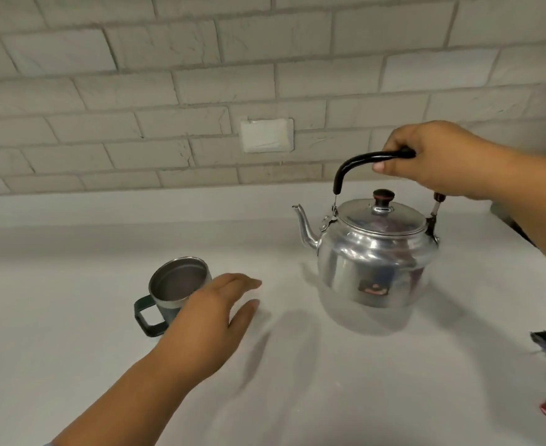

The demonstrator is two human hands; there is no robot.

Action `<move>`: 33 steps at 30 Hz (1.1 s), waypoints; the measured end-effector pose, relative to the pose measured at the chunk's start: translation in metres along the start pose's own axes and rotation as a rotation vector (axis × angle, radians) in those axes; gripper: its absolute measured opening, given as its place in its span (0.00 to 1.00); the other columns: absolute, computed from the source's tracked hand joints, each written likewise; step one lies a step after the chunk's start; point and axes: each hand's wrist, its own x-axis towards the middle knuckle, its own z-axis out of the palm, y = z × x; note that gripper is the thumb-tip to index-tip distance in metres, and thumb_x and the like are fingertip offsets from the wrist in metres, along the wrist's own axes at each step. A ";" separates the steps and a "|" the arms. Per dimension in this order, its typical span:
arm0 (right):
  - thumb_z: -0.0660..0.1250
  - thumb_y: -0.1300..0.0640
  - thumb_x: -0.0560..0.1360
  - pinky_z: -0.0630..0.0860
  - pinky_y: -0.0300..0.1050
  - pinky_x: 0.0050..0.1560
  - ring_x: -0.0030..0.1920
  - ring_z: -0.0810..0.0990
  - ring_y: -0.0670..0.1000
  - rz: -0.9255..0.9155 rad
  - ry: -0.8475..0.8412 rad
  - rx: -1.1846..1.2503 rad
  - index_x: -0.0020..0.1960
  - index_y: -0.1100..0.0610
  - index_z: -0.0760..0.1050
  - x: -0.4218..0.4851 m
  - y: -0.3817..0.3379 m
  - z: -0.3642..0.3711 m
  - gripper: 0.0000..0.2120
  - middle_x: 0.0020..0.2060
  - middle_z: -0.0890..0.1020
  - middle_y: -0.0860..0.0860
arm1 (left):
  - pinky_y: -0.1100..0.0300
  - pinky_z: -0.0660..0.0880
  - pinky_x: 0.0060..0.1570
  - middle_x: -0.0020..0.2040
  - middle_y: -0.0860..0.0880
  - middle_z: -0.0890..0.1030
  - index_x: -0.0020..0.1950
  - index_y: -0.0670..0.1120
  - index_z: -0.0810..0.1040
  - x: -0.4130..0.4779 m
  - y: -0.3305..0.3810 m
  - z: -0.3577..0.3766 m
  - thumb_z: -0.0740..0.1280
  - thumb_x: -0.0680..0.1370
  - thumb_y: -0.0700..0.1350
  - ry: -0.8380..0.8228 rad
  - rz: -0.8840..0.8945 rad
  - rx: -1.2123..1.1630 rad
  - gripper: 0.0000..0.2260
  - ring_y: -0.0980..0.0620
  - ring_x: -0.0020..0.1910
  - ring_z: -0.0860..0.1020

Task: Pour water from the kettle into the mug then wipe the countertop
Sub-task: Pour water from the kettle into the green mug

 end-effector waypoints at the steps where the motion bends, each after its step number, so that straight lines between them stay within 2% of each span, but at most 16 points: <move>1: 0.68 0.44 0.71 0.66 0.41 0.26 0.28 0.70 0.50 -0.008 -0.004 0.024 0.40 0.49 0.74 -0.002 -0.012 0.004 0.09 0.31 0.73 0.51 | 0.83 0.59 0.54 0.56 0.67 0.73 0.60 0.58 0.75 -0.003 -0.004 -0.013 0.62 0.77 0.52 0.068 0.004 -0.033 0.13 0.72 0.56 0.67; 3: 0.69 0.45 0.71 0.65 0.39 0.27 0.28 0.70 0.49 -0.025 -0.010 0.046 0.39 0.49 0.75 -0.006 -0.035 0.012 0.09 0.30 0.73 0.50 | 0.76 0.67 0.52 0.54 0.65 0.75 0.57 0.58 0.77 -0.010 -0.018 -0.037 0.62 0.76 0.50 0.192 -0.025 -0.053 0.11 0.67 0.52 0.73; 6: 0.71 0.45 0.70 0.64 0.38 0.27 0.28 0.70 0.47 -0.053 -0.026 0.052 0.40 0.48 0.75 -0.010 -0.067 0.022 0.08 0.31 0.74 0.48 | 0.69 0.69 0.45 0.56 0.59 0.77 0.58 0.58 0.76 -0.020 -0.054 -0.060 0.64 0.76 0.48 0.274 -0.206 -0.026 0.11 0.60 0.46 0.76; 9: 0.72 0.46 0.69 0.65 0.35 0.25 0.28 0.71 0.44 -0.081 -0.052 0.093 0.44 0.45 0.78 -0.013 -0.093 0.030 0.07 0.35 0.76 0.45 | 0.60 0.73 0.51 0.64 0.53 0.76 0.63 0.57 0.74 -0.028 -0.087 -0.067 0.66 0.76 0.49 0.180 -0.436 -0.006 0.16 0.54 0.51 0.77; 11: 0.73 0.46 0.69 0.64 0.29 0.20 0.26 0.73 0.42 -0.100 -0.076 0.102 0.46 0.42 0.78 -0.013 -0.108 0.034 0.07 0.37 0.77 0.45 | 0.57 0.73 0.56 0.65 0.53 0.76 0.64 0.57 0.73 -0.031 -0.098 -0.066 0.68 0.75 0.50 0.108 -0.480 -0.015 0.18 0.50 0.57 0.77; 14: 0.72 0.46 0.69 0.64 0.27 0.21 0.26 0.74 0.34 -0.117 -0.130 0.113 0.47 0.37 0.78 -0.012 -0.125 0.039 0.08 0.41 0.79 0.45 | 0.59 0.73 0.54 0.60 0.53 0.80 0.62 0.54 0.76 -0.026 -0.107 -0.061 0.69 0.75 0.49 0.093 -0.485 -0.056 0.16 0.53 0.52 0.79; 18: 0.71 0.46 0.70 0.67 0.30 0.39 0.44 0.75 0.36 -0.153 -0.203 0.058 0.50 0.32 0.77 -0.011 -0.142 0.045 0.12 0.46 0.80 0.36 | 0.69 0.71 0.41 0.46 0.53 0.83 0.49 0.52 0.82 -0.019 -0.114 -0.057 0.69 0.75 0.45 0.131 -0.494 -0.062 0.06 0.59 0.38 0.77; 20: 0.71 0.47 0.70 0.68 0.31 0.43 0.46 0.75 0.36 -0.166 -0.224 0.031 0.50 0.32 0.77 -0.011 -0.148 0.049 0.12 0.47 0.80 0.35 | 0.73 0.67 0.36 0.39 0.56 0.81 0.44 0.53 0.82 -0.020 -0.117 -0.057 0.69 0.74 0.43 0.135 -0.474 -0.093 0.05 0.62 0.36 0.76; 22: 0.71 0.48 0.71 0.70 0.33 0.46 0.47 0.76 0.37 -0.177 -0.234 0.005 0.51 0.34 0.78 -0.009 -0.152 0.051 0.12 0.48 0.81 0.37 | 0.74 0.66 0.36 0.37 0.60 0.79 0.43 0.53 0.83 -0.022 -0.119 -0.057 0.70 0.73 0.44 0.121 -0.466 -0.138 0.04 0.62 0.36 0.77; 25: 0.71 0.47 0.71 0.70 0.32 0.44 0.46 0.76 0.37 -0.194 -0.249 -0.034 0.52 0.35 0.79 -0.008 -0.159 0.052 0.12 0.48 0.81 0.37 | 0.74 0.68 0.36 0.37 0.63 0.79 0.43 0.55 0.83 -0.024 -0.121 -0.059 0.73 0.71 0.45 0.091 -0.445 -0.189 0.05 0.62 0.38 0.78; 30: 0.70 0.46 0.71 0.71 0.33 0.44 0.47 0.77 0.39 -0.209 -0.284 -0.104 0.54 0.35 0.78 -0.005 -0.169 0.054 0.13 0.48 0.80 0.38 | 0.73 0.67 0.35 0.37 0.61 0.79 0.42 0.55 0.82 -0.025 -0.122 -0.057 0.73 0.71 0.44 0.097 -0.437 -0.215 0.05 0.60 0.38 0.78; 33: 0.70 0.45 0.71 0.68 0.30 0.42 0.45 0.76 0.38 -0.220 -0.298 -0.137 0.55 0.36 0.78 -0.003 -0.174 0.054 0.13 0.46 0.79 0.36 | 0.73 0.68 0.36 0.37 0.61 0.79 0.39 0.58 0.80 -0.025 -0.123 -0.058 0.73 0.71 0.44 0.096 -0.430 -0.225 0.08 0.60 0.38 0.78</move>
